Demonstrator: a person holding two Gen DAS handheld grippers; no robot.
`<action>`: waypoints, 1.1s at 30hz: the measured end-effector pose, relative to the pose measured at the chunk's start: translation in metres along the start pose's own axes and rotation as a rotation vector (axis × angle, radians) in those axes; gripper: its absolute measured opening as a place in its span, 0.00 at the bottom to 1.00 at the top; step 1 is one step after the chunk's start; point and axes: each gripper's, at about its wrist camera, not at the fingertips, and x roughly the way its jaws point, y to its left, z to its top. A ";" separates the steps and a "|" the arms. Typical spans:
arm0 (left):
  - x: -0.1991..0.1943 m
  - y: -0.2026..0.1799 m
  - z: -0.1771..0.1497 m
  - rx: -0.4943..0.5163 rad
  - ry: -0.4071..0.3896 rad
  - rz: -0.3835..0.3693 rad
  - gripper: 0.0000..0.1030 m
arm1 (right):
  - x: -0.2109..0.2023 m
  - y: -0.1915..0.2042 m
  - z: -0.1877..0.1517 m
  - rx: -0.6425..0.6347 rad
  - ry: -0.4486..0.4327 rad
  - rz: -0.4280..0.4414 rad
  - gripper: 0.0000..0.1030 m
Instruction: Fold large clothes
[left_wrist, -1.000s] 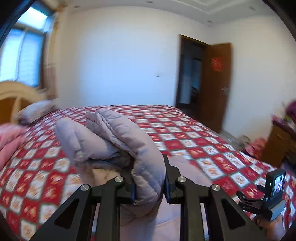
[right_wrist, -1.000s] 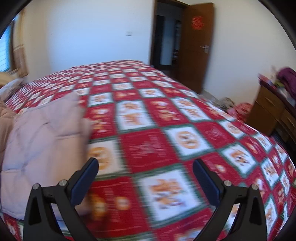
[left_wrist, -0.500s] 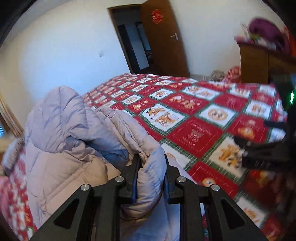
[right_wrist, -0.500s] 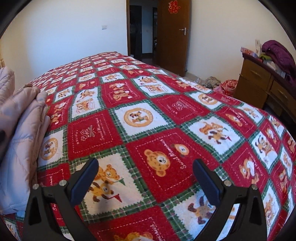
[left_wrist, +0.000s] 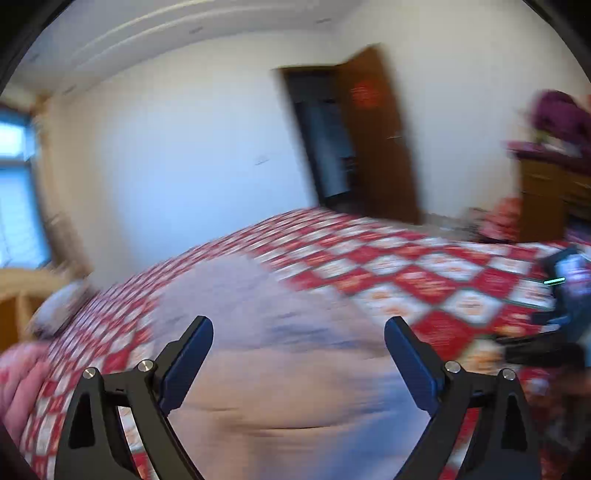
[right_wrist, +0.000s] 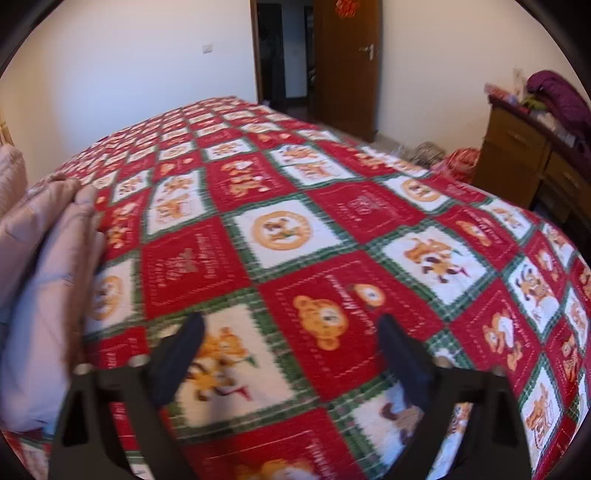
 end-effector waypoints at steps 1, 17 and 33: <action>0.015 0.028 -0.005 -0.046 0.049 0.065 0.92 | -0.002 0.004 0.005 -0.009 0.002 0.007 0.80; 0.161 0.209 -0.066 -0.431 0.303 0.252 0.92 | -0.065 0.246 0.128 -0.288 -0.199 0.197 0.76; 0.185 0.102 -0.047 -0.224 0.250 0.046 0.96 | 0.049 0.184 0.093 -0.103 -0.025 0.164 0.67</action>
